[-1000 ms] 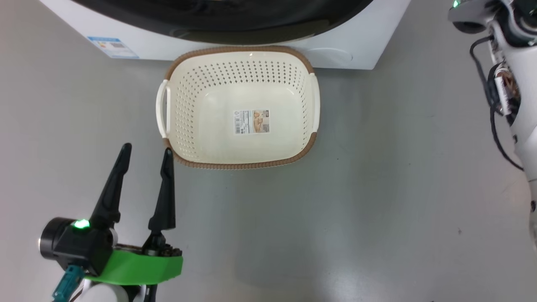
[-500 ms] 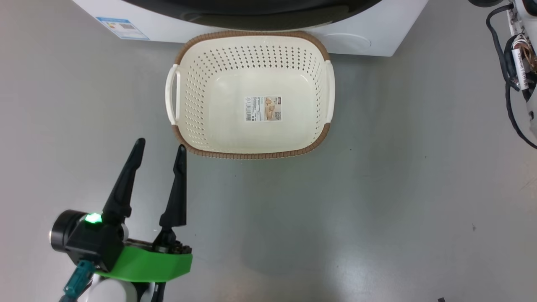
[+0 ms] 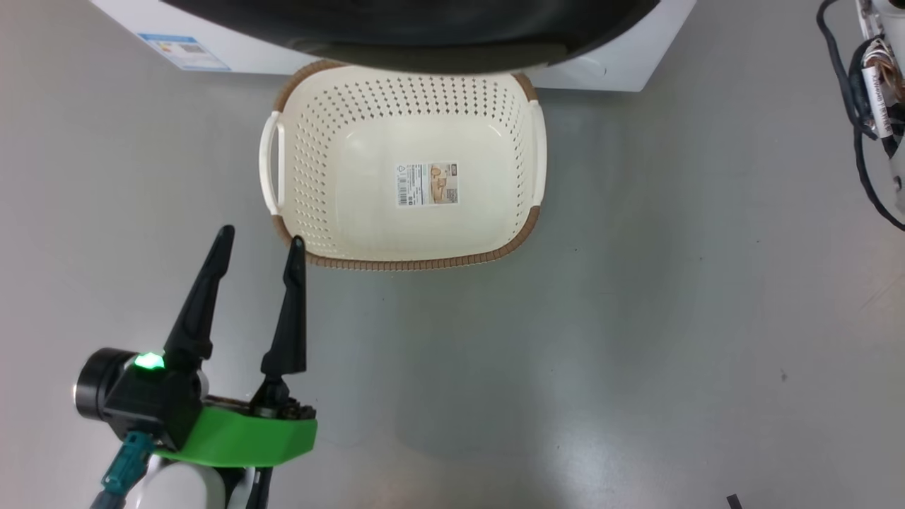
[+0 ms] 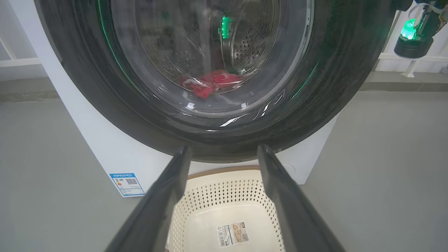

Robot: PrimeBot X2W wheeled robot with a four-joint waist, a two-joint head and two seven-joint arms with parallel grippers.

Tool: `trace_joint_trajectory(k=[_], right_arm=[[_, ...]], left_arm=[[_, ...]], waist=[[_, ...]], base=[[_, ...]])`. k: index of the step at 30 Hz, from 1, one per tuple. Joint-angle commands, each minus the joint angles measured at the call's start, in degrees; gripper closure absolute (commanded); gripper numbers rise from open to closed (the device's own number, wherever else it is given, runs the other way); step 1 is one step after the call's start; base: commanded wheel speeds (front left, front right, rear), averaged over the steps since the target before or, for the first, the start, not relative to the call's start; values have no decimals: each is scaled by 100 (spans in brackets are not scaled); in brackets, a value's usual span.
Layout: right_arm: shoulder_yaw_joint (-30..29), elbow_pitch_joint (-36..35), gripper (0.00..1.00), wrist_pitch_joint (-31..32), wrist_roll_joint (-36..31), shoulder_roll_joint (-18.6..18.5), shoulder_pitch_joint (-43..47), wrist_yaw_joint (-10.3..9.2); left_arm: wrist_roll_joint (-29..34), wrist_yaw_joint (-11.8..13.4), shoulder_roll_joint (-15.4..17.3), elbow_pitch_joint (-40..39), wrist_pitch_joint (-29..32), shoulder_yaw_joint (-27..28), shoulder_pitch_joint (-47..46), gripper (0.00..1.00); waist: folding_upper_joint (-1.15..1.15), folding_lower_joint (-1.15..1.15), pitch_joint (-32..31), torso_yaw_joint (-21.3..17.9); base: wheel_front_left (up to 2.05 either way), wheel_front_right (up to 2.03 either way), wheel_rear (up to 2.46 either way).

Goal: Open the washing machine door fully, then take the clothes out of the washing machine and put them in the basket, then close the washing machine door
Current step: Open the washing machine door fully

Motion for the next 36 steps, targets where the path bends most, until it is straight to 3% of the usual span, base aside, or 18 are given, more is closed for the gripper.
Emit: trace_joint_trajectory(k=[1, 22, 30, 31, 32, 33, 34, 36], right_arm=[[77, -243, 100, 97, 1, 267, 115, 46], [371, -533, 100, 763, 8, 378, 783, 46], [307, -487, 100, 622, -9, 412, 991, 46], [297, -471, 68, 504, -63, 405, 1011, 46], [295, -438, 53, 352, -139, 398, 1030, 46], [301, -438, 24, 211, -208, 403, 1047, 46], [303, -453, 1, 82, -261, 411, 1076, 46], [289, -485, 0, -307, -409, 404, 1154, 46]], left_arm=[[37, 25, 95, -111, -44, 211, -59, 0], [19, 82, 95, -17, -44, 292, 90, 0], [-76, 77, 95, -36, -44, 354, 153, 0], [-81, 74, 95, -40, -44, 365, 154, 0], [-85, 72, 95, -43, -44, 377, 154, 0], [-87, 69, 95, -46, -44, 391, 156, 0], [-90, 66, 95, -49, -44, 409, 156, 0], [-95, 59, 95, -46, -44, 451, 162, 0]], waist=[[0, 0, -33, -28], [0, 0, -513, -170], [0, 0, -655, -228], [0, 0, -666, -236], [0, 0, -675, -247], [0, 0, -680, -259], [0, 0, -684, -273], [0, 0, -699, -305]], base=[[0, 0, 0], [0, 0, 0], [0, 0, 0], [0, 0, 0], [0, 0, 0], [0, 0, 0], [0, 0, 0], [0, 0, 0]])
